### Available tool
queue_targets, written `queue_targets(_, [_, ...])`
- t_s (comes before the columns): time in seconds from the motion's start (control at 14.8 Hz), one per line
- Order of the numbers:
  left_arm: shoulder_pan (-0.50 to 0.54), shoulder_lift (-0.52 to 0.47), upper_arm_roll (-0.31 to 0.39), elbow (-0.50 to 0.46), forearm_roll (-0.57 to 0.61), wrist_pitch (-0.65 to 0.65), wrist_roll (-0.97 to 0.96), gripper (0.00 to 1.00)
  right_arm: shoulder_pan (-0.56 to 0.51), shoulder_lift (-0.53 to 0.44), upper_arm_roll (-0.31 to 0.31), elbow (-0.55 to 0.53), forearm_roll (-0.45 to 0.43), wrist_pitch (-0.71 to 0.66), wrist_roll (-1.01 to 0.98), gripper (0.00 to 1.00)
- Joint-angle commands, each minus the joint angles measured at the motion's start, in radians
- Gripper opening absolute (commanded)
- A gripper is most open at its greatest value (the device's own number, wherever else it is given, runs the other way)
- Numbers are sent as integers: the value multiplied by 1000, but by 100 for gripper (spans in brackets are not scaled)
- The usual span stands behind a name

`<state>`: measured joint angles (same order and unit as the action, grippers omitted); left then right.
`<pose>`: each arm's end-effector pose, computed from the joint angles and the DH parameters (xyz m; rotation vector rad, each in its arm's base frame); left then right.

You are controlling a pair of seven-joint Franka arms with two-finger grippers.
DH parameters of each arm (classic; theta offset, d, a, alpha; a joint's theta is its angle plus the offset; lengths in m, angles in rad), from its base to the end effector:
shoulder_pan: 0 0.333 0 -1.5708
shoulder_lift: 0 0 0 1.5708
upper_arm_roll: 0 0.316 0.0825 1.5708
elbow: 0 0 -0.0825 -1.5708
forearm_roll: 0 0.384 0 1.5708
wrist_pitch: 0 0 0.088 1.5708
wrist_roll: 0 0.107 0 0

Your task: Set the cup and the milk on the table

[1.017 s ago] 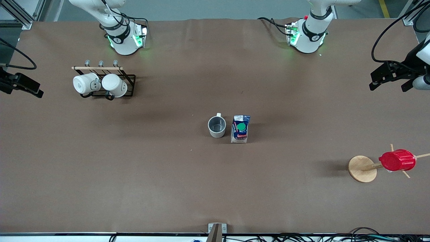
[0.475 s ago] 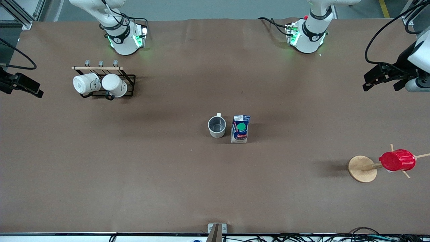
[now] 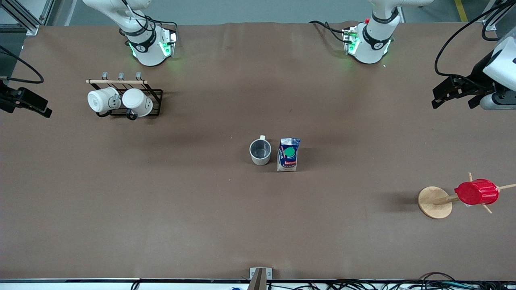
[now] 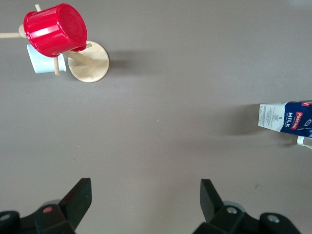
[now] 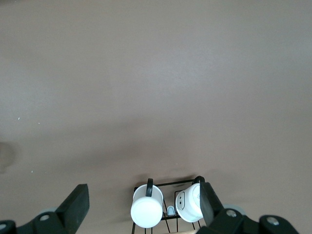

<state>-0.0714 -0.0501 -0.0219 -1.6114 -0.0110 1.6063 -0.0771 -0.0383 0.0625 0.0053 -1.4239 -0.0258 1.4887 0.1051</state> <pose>0.5400 -0.0520 0.6359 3.1270 -0.0251 0.0688 0.5656 -0.0217 0.6510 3.1087 -0.2184 0.0050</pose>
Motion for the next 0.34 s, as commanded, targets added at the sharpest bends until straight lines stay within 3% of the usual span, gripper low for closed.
queue_targets(0.0, [-1,-16,7,7,6,-13,33,98,0,-12,-2,-10,20,7,7,100])
queue_targets(0.27, [-24,-14,43,4,2,-11,48,98,0,-10,-2,-10,20,10,7,100])
